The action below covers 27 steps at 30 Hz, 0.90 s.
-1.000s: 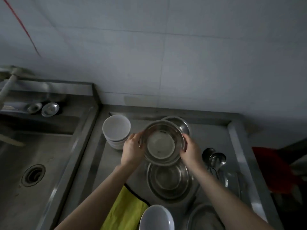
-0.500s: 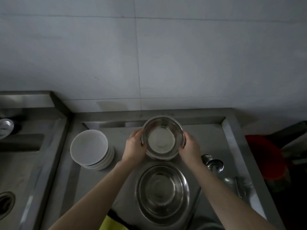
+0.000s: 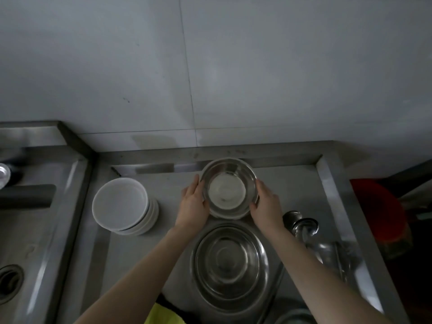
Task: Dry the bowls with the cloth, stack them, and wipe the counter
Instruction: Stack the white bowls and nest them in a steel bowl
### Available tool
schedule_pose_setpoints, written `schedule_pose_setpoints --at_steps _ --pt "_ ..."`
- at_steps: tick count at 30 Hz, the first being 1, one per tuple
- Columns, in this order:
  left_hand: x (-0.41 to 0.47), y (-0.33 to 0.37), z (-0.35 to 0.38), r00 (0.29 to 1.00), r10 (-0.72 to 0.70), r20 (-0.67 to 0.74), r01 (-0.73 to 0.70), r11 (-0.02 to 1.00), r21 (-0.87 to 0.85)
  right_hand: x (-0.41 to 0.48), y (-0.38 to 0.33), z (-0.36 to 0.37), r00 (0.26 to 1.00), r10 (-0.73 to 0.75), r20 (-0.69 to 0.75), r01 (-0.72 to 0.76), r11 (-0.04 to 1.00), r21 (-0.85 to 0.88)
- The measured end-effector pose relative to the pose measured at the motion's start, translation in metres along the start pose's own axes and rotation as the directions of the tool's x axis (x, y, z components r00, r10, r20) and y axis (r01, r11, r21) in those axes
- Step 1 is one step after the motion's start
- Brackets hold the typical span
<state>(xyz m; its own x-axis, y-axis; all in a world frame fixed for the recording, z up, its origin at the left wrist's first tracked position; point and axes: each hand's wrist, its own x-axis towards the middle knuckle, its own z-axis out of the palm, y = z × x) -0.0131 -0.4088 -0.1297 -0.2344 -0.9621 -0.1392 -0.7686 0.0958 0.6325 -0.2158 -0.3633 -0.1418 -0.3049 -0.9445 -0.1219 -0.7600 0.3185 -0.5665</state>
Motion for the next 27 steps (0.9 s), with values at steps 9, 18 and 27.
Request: schedule_pose_setpoints --at_steps 9,18,27 --pt "-0.09 -0.003 -0.019 0.998 -0.001 -0.062 -0.002 0.998 -0.056 -0.076 -0.022 -0.015 0.977 -0.203 -0.063 0.205 0.978 0.032" --pt "-0.213 0.036 0.024 0.992 0.032 0.122 -0.009 0.983 -0.185 -0.184 0.023 -0.035 0.98 -0.154 0.129 0.148 0.988 0.053" --pt "-0.287 0.075 0.093 0.959 0.091 0.268 -0.075 0.995 -0.067 -0.284 0.117 -0.092 0.996 -0.01 0.091 0.025 0.986 -0.163"
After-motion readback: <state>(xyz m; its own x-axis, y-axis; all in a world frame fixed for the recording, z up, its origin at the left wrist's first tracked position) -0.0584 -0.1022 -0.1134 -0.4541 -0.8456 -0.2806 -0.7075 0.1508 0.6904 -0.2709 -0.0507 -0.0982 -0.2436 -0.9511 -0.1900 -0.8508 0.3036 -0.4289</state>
